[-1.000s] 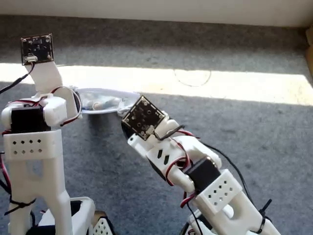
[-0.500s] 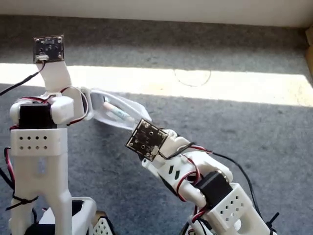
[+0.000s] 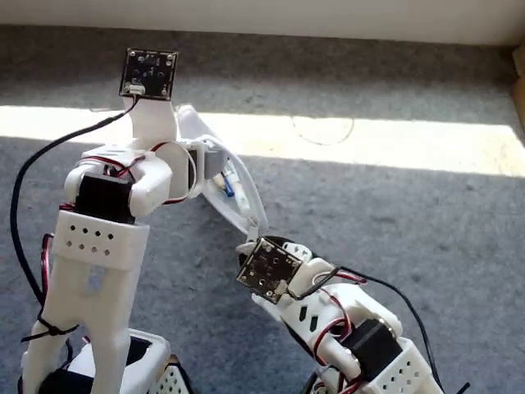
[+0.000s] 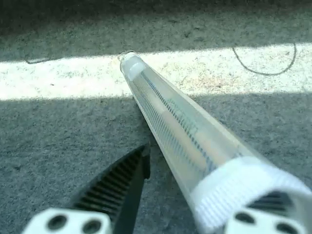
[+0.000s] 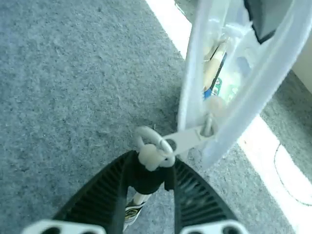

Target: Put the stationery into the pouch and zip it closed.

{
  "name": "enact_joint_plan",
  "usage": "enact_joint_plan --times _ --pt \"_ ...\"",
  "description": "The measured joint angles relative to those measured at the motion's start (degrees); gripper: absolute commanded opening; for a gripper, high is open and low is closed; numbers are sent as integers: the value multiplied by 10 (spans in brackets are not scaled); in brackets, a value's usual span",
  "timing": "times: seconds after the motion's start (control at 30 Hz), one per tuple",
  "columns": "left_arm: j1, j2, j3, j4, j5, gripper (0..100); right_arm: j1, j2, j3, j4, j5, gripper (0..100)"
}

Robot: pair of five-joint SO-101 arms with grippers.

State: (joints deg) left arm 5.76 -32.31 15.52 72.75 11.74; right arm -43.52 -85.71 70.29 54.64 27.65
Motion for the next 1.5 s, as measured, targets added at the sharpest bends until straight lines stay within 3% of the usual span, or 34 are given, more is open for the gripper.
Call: enact_joint_plan --times 0.33,0.93,1.3,1.5 --pt "62 0 1 -37 -2 274 0 -69 54 1 1 6" --pt "218 0 1 -59 -164 278 0 -122 96 1 1 6" --pt "225 0 -30 -58 -187 278 0 -123 98 1 2 6" --pt "210 0 -93 -13 -189 277 0 -123 98 22 2 6"
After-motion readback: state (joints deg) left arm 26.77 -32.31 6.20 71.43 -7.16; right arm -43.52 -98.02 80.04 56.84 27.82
